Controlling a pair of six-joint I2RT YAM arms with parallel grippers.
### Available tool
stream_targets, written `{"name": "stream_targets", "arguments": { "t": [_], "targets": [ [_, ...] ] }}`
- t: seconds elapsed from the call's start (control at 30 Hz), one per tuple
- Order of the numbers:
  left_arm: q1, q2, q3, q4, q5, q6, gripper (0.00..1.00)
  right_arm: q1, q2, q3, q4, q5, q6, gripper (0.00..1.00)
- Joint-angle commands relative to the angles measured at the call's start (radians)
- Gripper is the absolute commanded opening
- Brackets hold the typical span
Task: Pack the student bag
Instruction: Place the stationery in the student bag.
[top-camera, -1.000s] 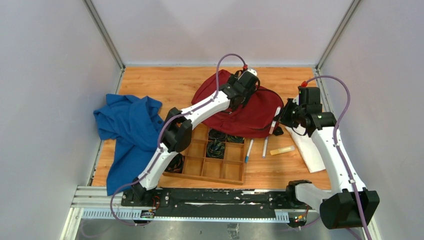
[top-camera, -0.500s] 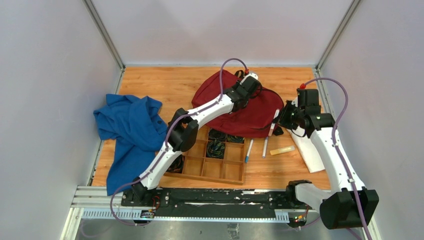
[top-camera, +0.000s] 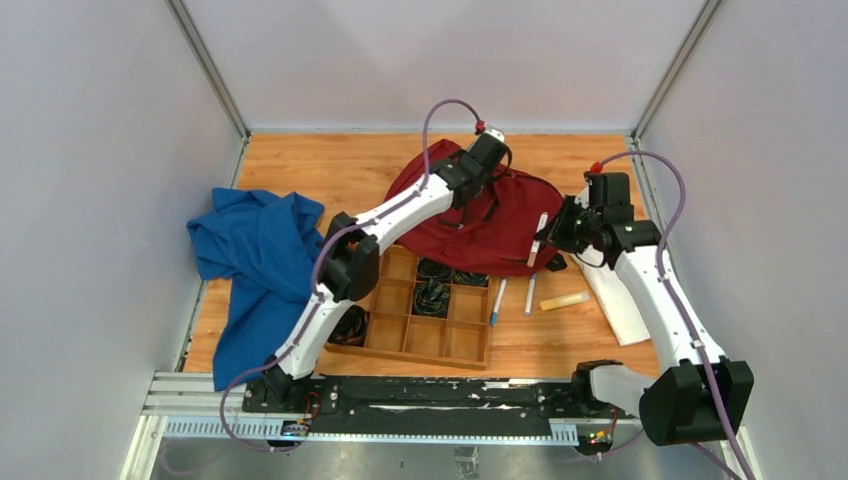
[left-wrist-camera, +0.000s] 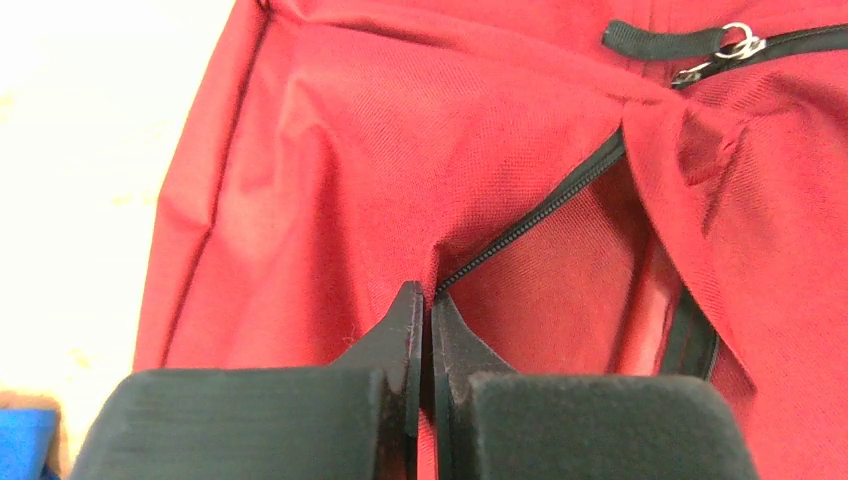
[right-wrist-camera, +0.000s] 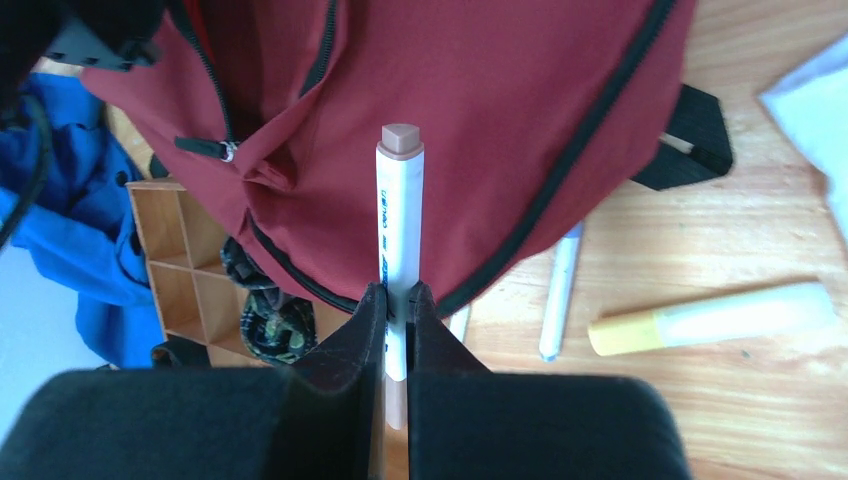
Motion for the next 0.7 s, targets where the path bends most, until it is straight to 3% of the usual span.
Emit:
{"name": "stream_targets", "arguments": {
  "t": [0.0, 0.3, 0.5, 0.67],
  "targets": [
    [0.065, -0.145, 0.03, -0.079, 0.178, -0.052, 0.0, 0.047, 0.061, 0.063, 0.113, -0.071, 0.054, 0.0],
    [0.182, -0.201, -0.017, -0.082, 0.571, -0.182, 0.0, 0.119, 0.348, 0.227, 0.305, -0.193, 0.132, 0.0],
    [0.2, -0.184, -0.025, -0.082, 0.64, -0.212, 0.0, 0.201, 0.473, 0.244, 0.476, -0.01, 0.285, 0.0],
    [0.2, -0.175, -0.02, -0.081, 0.682, -0.222, 0.0, 0.281, 0.598, 0.314, 0.493, 0.13, 0.313, 0.0]
  ]
}}
